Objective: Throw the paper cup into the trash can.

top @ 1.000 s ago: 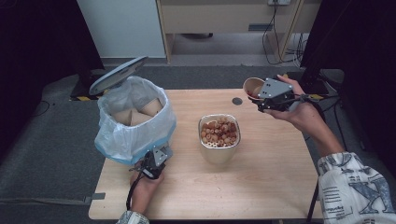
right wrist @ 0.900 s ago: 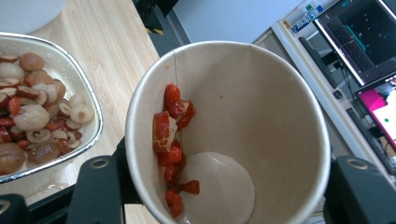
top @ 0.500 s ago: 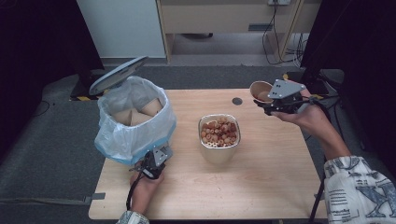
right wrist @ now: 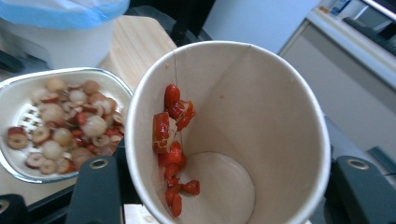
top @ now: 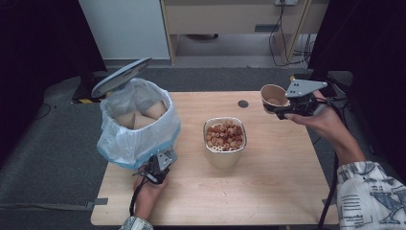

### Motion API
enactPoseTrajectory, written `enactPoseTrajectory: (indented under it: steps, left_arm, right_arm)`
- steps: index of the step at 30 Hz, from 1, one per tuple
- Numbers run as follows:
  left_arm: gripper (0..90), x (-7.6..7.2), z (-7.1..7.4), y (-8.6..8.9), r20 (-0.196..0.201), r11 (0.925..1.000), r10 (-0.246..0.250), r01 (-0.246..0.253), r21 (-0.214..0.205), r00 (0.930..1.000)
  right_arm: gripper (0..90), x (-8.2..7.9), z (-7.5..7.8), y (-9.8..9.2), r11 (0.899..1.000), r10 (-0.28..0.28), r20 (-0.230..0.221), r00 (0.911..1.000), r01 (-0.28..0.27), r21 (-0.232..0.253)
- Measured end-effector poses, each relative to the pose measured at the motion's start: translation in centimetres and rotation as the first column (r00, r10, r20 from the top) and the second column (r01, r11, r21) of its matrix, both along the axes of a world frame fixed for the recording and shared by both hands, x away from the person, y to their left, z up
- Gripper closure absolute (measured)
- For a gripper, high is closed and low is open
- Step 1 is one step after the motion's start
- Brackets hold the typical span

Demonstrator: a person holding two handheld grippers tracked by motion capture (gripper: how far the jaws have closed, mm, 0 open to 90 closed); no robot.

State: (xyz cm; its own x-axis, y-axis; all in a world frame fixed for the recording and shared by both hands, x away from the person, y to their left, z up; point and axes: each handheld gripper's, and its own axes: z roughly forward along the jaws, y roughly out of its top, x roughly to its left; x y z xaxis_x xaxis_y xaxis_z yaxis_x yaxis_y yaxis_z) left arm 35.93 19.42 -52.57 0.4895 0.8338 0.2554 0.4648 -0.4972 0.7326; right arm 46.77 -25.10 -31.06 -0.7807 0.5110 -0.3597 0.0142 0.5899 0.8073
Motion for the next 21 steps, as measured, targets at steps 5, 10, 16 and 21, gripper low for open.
enactPoseTrajectory:
  steps: [5, 10, 16, 21]
  left_arm:
    - [89.1, 0.0, 0.0, 0.0, 0.000, 1.0000, 0.000, 0.000, -0.001, 1.0000]
    - [89.1, 0.0, 0.0, 0.0, -0.002, 1.0000, -0.001, 0.001, 0.001, 1.0000]
    - [89.1, 0.0, 0.0, 0.0, -0.002, 1.0000, 0.000, 0.000, 0.002, 1.0000]
    - [89.1, 0.0, 0.0, 0.0, -0.002, 1.0000, 0.000, 0.000, 0.001, 1.0000]
  right_arm:
    - [37.9, 0.4, 0.1, 0.4, 0.999, 0.016, -0.051, 0.9986, -0.015, 0.028]
    - [37.8, 0.7, 0.3, 1.0, 0.999, 0.028, -0.084, 0.9960, -0.025, 0.045]
    - [37.6, 1.0, 0.7, 2.0, 0.998, 0.044, -0.123, 0.9915, -0.037, 0.058]
    - [37.5, 1.3, 0.9, 2.8, 0.997, 0.053, -0.145, 0.9880, -0.044, 0.066]
